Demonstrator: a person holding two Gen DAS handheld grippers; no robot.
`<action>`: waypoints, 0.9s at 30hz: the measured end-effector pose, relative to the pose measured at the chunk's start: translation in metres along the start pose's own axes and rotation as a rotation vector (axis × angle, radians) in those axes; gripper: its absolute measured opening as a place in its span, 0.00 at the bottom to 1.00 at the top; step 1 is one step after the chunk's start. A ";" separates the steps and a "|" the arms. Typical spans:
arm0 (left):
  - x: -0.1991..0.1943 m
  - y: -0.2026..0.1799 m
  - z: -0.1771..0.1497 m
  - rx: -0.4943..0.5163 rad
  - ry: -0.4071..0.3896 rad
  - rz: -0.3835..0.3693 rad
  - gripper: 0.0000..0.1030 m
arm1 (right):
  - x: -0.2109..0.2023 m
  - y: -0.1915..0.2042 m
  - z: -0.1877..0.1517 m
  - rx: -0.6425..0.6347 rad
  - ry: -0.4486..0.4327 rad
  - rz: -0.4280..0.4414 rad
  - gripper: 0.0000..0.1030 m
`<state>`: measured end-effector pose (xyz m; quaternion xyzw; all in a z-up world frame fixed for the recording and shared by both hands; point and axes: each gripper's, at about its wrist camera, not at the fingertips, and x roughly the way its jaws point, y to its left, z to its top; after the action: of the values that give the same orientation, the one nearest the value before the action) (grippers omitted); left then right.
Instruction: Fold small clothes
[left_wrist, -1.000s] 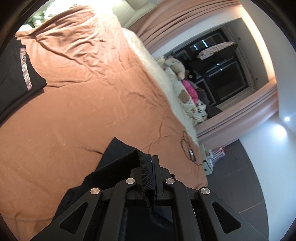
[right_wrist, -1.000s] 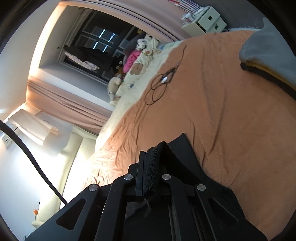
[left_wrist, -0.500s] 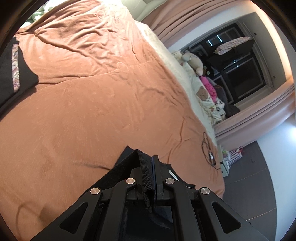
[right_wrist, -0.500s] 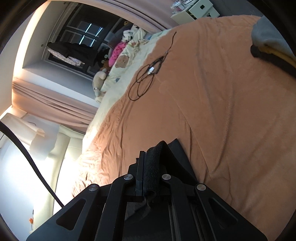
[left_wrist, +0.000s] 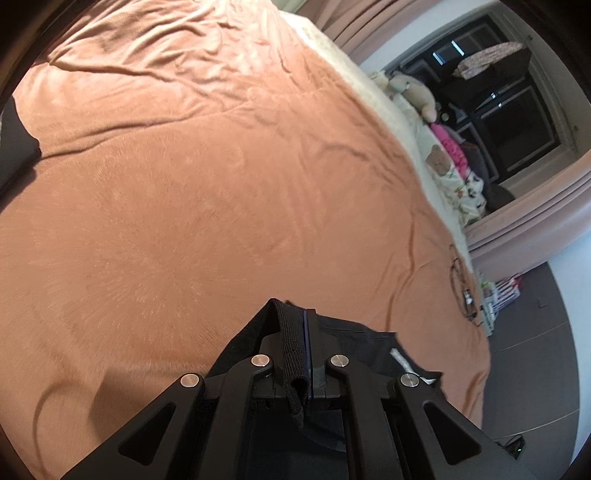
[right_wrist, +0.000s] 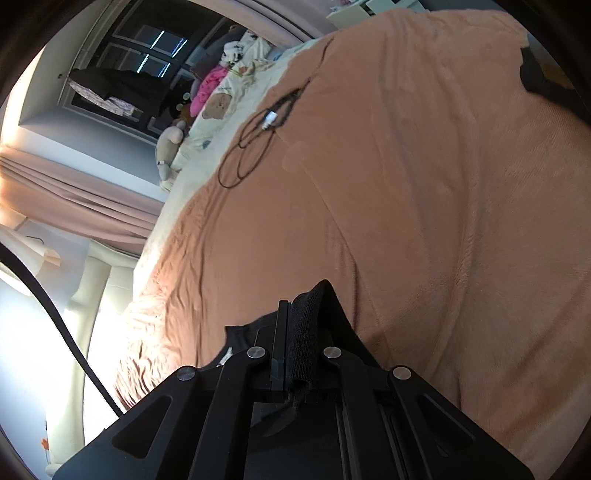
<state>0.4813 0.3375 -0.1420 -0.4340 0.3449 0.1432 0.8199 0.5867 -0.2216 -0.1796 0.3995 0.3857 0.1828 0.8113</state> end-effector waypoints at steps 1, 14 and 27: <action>0.004 0.002 0.000 0.002 0.004 0.006 0.04 | 0.001 -0.001 0.000 -0.004 0.007 -0.005 0.00; 0.041 -0.002 0.004 0.119 0.075 0.089 0.30 | -0.010 -0.008 0.012 0.010 0.039 -0.026 0.64; 0.008 -0.019 -0.006 0.438 0.135 0.202 0.64 | -0.053 0.048 -0.012 -0.411 0.127 -0.220 0.79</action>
<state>0.4942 0.3212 -0.1383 -0.2179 0.4634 0.1168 0.8510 0.5439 -0.2181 -0.1205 0.1693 0.4320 0.1927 0.8646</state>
